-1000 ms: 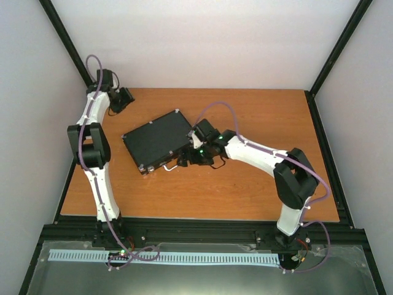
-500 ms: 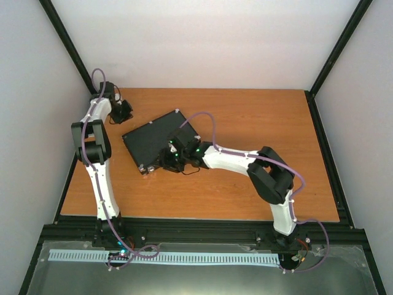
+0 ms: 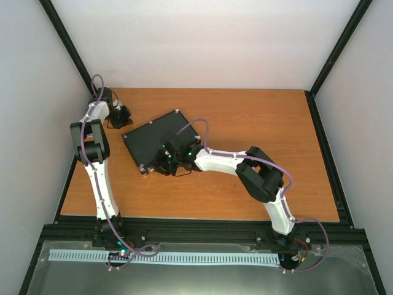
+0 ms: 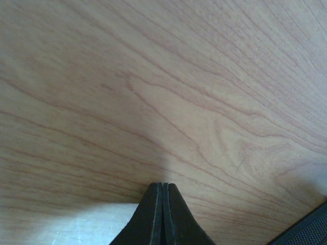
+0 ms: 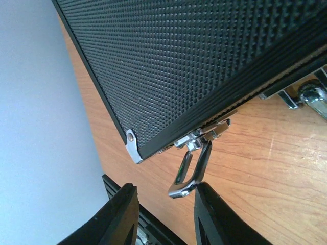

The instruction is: Pack up texas hold em set

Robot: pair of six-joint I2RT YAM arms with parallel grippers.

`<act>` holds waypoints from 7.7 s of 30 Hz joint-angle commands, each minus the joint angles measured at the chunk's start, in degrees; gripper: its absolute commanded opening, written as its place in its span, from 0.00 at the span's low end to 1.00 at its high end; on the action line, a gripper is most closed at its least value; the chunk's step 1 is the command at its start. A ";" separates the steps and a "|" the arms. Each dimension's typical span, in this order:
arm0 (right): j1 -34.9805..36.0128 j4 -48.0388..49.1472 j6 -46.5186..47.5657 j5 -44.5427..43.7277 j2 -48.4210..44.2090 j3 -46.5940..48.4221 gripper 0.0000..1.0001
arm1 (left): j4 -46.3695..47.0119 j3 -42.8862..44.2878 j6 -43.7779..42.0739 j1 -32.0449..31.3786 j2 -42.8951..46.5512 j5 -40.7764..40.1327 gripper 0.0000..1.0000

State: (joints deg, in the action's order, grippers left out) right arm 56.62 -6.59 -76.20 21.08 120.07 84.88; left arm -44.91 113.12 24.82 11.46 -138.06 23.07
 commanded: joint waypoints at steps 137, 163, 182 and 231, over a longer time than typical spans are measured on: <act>1.54 8.49 18.81 -9.76 11.65 -5.36 0.03 | 3.00 -13.65 -3.40 -0.12 2.02 5.49 0.01; 0.13 20.59 0.79 -10.96 17.93 -8.01 0.03 | 13.88 -37.47 5.56 -3.53 10.45 19.12 0.01; -0.50 -4.34 20.54 -12.23 -1.76 -6.31 0.03 | 7.35 -28.74 5.08 -3.16 10.97 15.00 0.01; -24.45 -16.56 41.66 -6.01 -10.37 -2.36 0.03 | -8.45 0.76 0.67 -2.39 1.04 10.61 0.01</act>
State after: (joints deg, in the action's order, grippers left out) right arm 32.62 -22.85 -34.92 12.38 105.51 79.29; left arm -52.18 111.28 26.61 9.26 -136.00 33.63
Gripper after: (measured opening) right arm 0.032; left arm 0.025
